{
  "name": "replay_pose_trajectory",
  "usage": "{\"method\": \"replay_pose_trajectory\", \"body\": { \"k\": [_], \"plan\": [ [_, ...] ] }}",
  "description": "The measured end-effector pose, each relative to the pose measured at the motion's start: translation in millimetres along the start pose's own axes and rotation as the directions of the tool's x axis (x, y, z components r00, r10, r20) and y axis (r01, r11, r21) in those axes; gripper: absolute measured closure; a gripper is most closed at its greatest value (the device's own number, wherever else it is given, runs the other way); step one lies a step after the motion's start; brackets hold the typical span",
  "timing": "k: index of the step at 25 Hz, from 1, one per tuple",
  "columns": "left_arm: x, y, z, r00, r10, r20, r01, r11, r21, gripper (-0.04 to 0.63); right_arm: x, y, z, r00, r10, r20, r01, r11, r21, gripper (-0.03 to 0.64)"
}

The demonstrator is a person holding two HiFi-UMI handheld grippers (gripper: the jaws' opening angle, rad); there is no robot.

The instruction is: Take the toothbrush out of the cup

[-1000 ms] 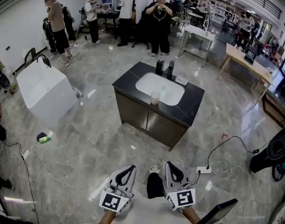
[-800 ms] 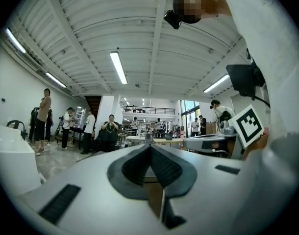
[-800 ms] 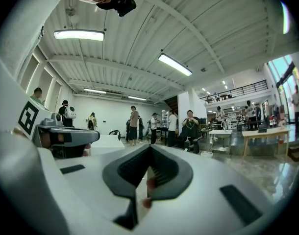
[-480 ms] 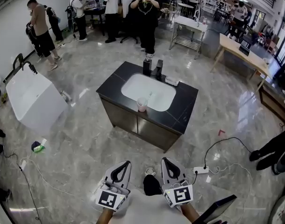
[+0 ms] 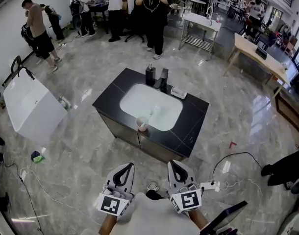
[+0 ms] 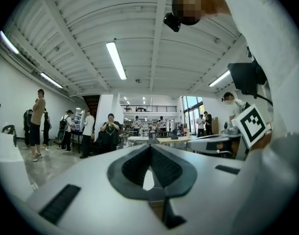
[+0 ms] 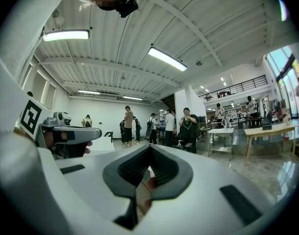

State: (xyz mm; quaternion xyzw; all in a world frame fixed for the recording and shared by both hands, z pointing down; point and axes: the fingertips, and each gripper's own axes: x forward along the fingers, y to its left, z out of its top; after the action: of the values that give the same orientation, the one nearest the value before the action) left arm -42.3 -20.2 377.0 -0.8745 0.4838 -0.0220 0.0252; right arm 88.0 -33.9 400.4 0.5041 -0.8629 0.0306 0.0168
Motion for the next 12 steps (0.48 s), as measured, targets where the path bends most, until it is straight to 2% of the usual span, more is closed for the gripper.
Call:
{"method": "replay_pose_trajectory", "body": {
  "k": [6, 12],
  "plan": [
    [44.8, 15.7, 9.1, 1.0, 0.016, 0.003, -0.017, 1.0, 0.016, 0.6, 34.6, -33.1, 10.4, 1.0, 0.015, 0.014, -0.015, 1.0, 0.006, 0.612],
    [69.8, 28.1, 0.3, 0.999, 0.033, -0.019, -0.033, 0.999, 0.022, 0.6, 55.7, -52.0, 4.6, 1.0, 0.02, 0.01, -0.02, 1.0, 0.011, 0.612]
  ]
}}
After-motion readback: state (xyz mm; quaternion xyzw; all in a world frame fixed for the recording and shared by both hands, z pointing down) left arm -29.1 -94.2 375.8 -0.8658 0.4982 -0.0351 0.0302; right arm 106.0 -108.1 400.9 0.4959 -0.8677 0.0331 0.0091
